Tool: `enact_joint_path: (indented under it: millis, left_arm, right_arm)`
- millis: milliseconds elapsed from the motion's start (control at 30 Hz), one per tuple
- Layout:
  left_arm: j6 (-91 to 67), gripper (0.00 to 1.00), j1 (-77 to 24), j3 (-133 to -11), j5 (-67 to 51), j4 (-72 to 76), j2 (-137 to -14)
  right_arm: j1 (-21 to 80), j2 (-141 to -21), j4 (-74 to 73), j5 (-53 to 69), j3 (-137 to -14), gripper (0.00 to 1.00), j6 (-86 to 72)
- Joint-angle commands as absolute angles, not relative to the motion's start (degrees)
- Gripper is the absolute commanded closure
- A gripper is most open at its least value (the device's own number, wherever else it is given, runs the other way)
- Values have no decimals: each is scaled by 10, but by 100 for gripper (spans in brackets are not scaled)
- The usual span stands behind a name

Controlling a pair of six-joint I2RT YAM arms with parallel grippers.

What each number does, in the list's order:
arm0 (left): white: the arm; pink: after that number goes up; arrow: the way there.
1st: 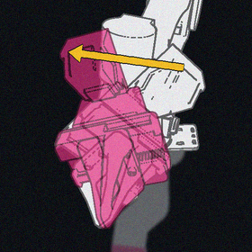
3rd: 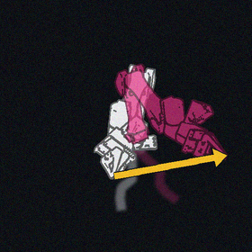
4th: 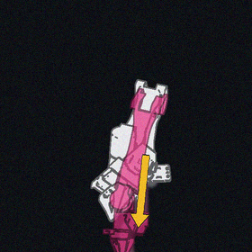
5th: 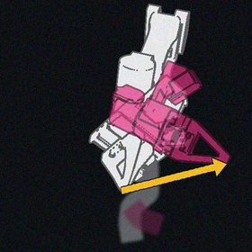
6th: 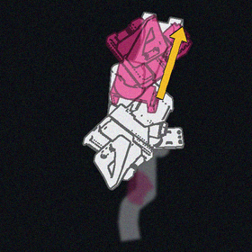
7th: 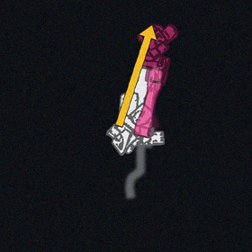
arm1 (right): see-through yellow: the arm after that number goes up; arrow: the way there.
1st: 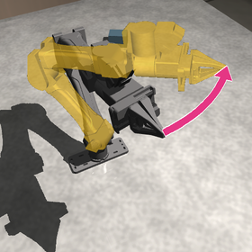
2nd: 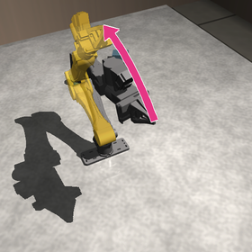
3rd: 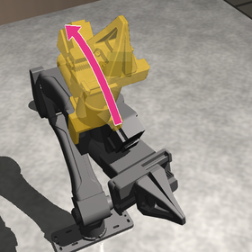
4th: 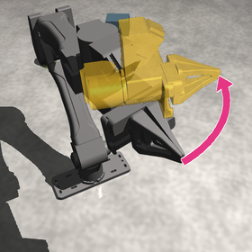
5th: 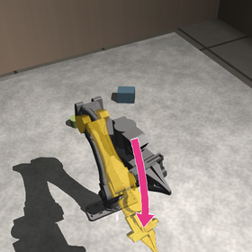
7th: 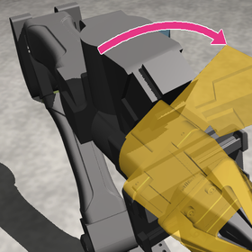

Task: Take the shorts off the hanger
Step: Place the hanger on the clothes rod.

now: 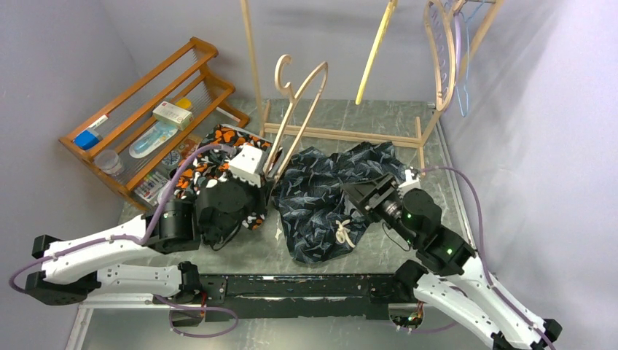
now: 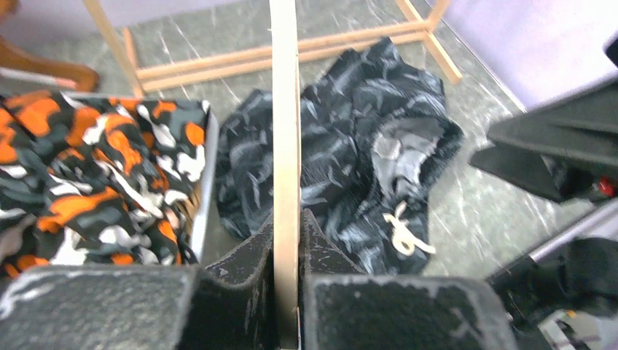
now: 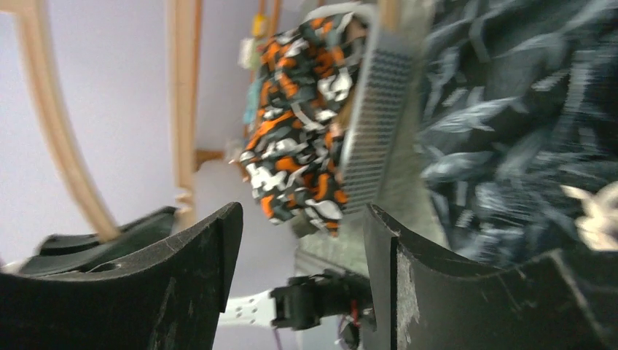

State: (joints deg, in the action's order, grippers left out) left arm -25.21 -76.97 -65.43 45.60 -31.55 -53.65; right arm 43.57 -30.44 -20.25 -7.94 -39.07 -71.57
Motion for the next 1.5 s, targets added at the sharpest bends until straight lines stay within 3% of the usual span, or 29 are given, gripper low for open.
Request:
enact_joint_path:
  millis: [0, 233, 467, 767, 1133, 1467]
  left_arm:
    - [-126, 93, -712, -708, 438, -253, -562]
    - [-79, 93, -553, -817, 287, -283, -675]
    - [-58, 93, -538, -913, 222, -248, -751]
    - [-51, 93, -537, -967, 221, -212, -780]
    - [-85, 93, -509, -1164, 237, -306, -924]
    - [-101, 93, -465, -1221, 191, -302, -971]
  right_arm:
    - [434, -254, -363, -215, -379, 35, -743]
    - [434, -211, -407, -274, -386, 34, -764]
    - [434, -221, -431, -279, -401, 34, -766]
    - [434, -220, -424, -270, -384, 31, -773]
    - [435, -242, -401, -260, -370, 31, -774]
    - [435, -239, -408, -261, -368, 30, -771]
